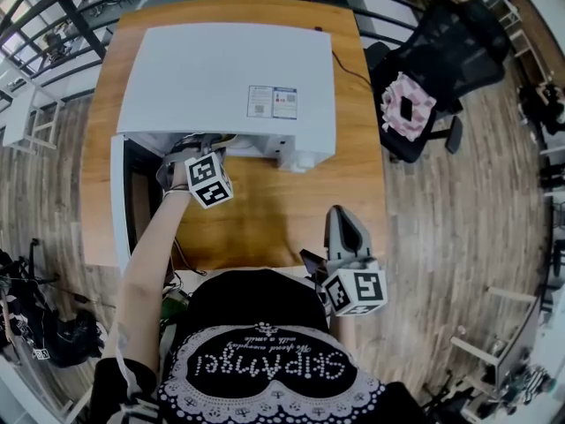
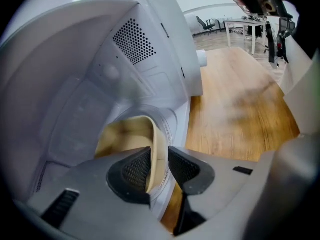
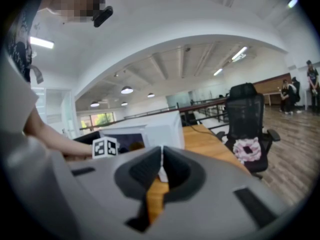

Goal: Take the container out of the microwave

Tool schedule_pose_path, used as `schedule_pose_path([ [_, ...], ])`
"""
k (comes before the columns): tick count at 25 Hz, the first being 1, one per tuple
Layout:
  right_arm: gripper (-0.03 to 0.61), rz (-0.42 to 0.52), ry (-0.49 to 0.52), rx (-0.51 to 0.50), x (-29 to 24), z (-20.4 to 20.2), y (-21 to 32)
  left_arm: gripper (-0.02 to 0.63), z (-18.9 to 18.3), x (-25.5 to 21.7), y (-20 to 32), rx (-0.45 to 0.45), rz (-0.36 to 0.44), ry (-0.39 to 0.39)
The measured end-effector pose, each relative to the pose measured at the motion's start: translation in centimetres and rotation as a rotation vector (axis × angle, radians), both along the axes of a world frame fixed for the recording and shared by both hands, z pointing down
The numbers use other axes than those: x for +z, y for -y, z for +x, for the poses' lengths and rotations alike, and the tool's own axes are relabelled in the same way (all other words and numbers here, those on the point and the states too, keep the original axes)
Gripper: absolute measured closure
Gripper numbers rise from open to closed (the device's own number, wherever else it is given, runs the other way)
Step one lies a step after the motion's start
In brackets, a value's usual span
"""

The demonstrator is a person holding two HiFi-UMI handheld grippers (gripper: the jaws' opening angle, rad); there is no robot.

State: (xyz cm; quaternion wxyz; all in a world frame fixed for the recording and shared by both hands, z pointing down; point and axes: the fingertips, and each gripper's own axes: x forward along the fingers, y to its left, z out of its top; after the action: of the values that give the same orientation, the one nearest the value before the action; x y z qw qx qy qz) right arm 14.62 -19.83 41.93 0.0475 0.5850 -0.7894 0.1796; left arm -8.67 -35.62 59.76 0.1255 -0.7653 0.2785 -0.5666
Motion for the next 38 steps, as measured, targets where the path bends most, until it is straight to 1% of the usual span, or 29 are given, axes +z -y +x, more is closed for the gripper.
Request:
schedule_pose_path([
  [6, 0.545, -0.002, -0.004, 0.005, 0.1, -0.1, -0.1, 0.516, 0.1, 0.1, 0.5, 0.027, 0.010, 0.049],
  [8, 0.545, -0.002, -0.003, 0.007, 0.0, -0.2, -0.1, 0.539, 0.1, 0.2, 0.4, 0.043, 0.006, 0.070],
  [13, 0.545, -0.001, -0.006, 0.010, 0.0, -0.3, -0.3, 0.587, 0.2, 0.2, 0.1, 0.074, -0.012, 0.083],
  [16, 0.545, -0.001, -0.007, 0.016, 0.0, -0.1, -0.5, 0.588, 0.4, 0.1, -0.3, 0.088, -0.022, 0.093],
  [24, 0.545, 0.011, -0.005, 0.010, -0.4, -0.2, -0.9, 0.589, 0.9, -1.3, -1.4, 0.099, -0.061, 0.057],
  [29, 0.545, 0.017, -0.006, -0.003, -0.6, -0.2, -1.4, 0.589, 0.9, -2.4, -3.6, 0.129, -0.098, 0.058],
  [38, 0.545, 0.034, -0.006, -0.041, -0.9, -0.2, -2.5, 0.589, 0.8, -4.5, -8.3, 0.150, -0.096, 0.058],
])
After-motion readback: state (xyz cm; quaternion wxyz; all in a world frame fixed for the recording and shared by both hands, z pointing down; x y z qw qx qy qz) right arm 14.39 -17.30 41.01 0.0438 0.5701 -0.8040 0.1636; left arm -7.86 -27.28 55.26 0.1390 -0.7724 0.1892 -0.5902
